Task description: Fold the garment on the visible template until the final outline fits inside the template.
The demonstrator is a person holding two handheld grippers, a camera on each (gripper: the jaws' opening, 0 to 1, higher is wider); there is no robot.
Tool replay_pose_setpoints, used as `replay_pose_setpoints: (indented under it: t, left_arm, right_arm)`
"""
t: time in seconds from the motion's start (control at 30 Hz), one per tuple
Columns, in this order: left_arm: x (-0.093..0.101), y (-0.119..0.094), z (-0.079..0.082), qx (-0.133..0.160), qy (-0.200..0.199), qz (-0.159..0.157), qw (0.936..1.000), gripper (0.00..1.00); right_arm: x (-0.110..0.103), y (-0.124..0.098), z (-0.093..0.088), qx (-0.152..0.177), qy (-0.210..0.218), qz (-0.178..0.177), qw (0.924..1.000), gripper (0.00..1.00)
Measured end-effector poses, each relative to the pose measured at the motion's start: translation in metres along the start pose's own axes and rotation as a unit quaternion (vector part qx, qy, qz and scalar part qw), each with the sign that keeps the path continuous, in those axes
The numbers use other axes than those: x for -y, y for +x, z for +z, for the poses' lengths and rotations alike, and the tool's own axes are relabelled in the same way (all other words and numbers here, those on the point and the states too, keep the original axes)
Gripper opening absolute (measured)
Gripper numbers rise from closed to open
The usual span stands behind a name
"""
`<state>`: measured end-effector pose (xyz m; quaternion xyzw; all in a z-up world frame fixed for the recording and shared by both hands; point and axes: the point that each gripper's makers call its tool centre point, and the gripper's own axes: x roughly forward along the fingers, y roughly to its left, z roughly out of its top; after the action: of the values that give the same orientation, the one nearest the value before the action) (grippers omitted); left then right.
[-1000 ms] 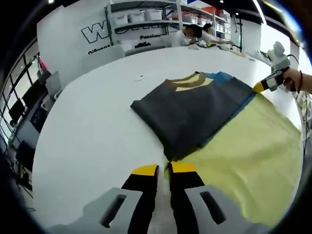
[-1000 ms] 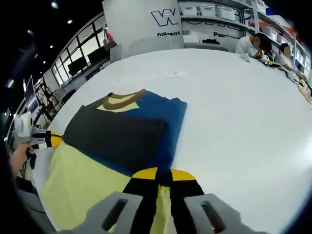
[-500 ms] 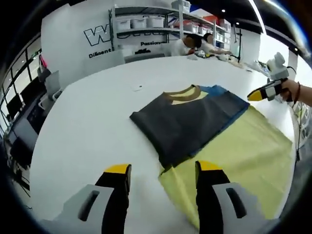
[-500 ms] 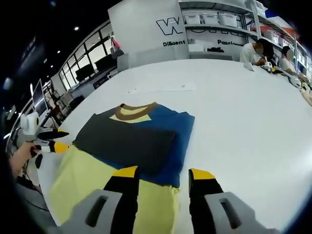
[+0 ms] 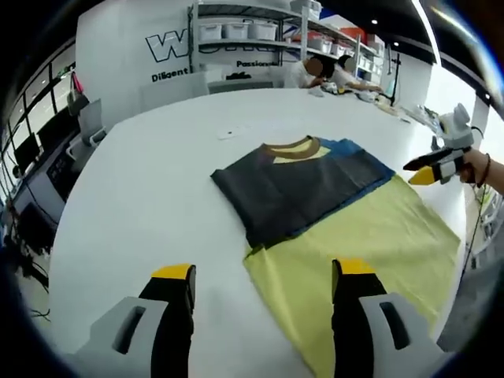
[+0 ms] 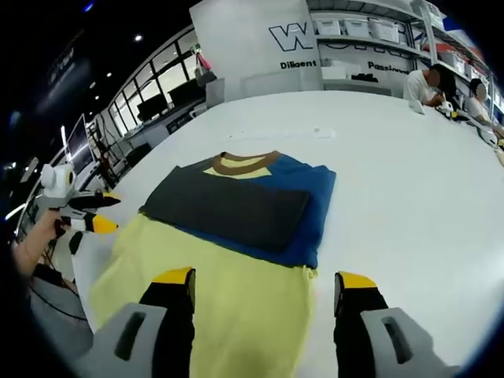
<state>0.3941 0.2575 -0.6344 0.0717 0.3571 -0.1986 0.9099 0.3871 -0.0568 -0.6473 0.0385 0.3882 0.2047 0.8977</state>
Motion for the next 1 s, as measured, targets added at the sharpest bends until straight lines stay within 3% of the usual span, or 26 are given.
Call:
replay_pose_setpoints:
  t: [0.23, 0.37, 0.7, 1.0]
  left_arm:
    - [0.014, -0.013, -0.011, -0.006, -0.006, -0.029, 0.9995, 0.94]
    - [0.025, -0.019, -0.022, -0.014, -0.020, -0.062, 0.9978, 0.99]
    - [0.035, -0.041, -0.047, -0.033, -0.020, -0.070, 0.9968, 0.99]
    - [0.046, -0.058, -0.060, -0.035, -0.030, -0.082, 0.9956, 0.99]
  right_arm:
    - [-0.008, -0.010, -0.014, -0.015, -0.006, 0.004, 0.9999, 0.78]
    - [-0.014, -0.016, -0.022, -0.021, -0.005, 0.010, 0.9997, 0.82]
    - [-0.024, -0.037, -0.046, -0.025, -0.017, 0.011, 0.9995, 0.85]
    - [-0.031, -0.057, -0.066, -0.025, -0.010, 0.011, 0.9996, 0.85]
